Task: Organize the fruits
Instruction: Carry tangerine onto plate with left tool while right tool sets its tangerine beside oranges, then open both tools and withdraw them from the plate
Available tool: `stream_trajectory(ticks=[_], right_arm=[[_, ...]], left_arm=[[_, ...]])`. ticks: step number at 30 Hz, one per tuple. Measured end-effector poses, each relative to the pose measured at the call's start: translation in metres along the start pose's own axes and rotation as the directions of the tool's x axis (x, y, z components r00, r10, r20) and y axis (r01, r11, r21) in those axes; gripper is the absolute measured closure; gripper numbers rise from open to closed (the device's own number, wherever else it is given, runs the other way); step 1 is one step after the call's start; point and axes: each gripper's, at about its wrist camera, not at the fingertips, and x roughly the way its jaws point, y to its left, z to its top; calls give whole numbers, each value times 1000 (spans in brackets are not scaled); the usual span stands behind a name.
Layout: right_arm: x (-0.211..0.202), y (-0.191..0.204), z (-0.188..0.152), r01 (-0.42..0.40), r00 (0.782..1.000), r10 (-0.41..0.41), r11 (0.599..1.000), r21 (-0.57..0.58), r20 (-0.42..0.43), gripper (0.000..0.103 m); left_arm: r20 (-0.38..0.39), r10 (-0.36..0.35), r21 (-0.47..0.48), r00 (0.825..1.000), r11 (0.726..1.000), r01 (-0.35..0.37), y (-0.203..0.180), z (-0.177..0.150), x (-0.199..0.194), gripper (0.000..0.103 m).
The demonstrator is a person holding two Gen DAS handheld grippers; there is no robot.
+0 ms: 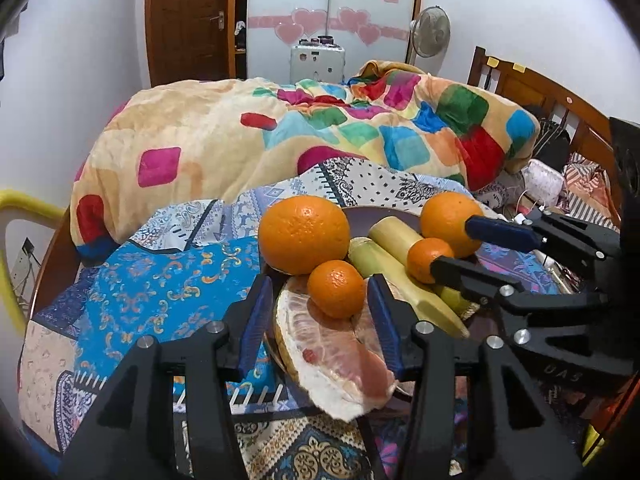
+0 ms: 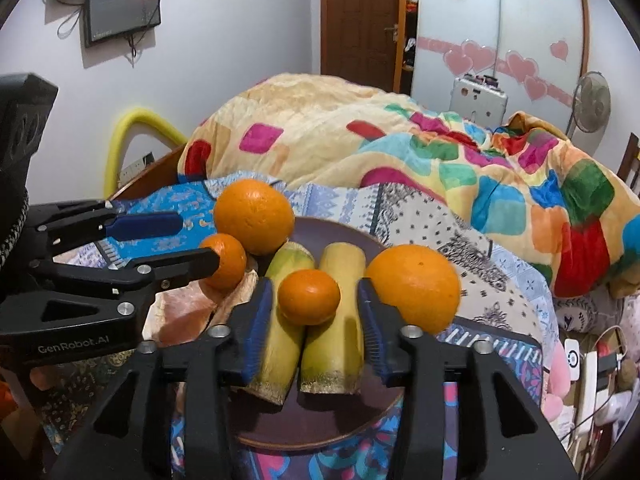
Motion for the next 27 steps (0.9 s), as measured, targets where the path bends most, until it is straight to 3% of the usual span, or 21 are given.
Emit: stream_trajectory(ticks=[11,27], right_arm=[[-58,8,-9,18,997,-18,1000,6,76,57],[-108,44,-57,-4,996,4,1000,-1,95,56]], left_arm=[[68,5,26,998,1000,-6,-12,-17,-65,54],[50,14,21,999,1000,-15,-26,-80,-121,54]])
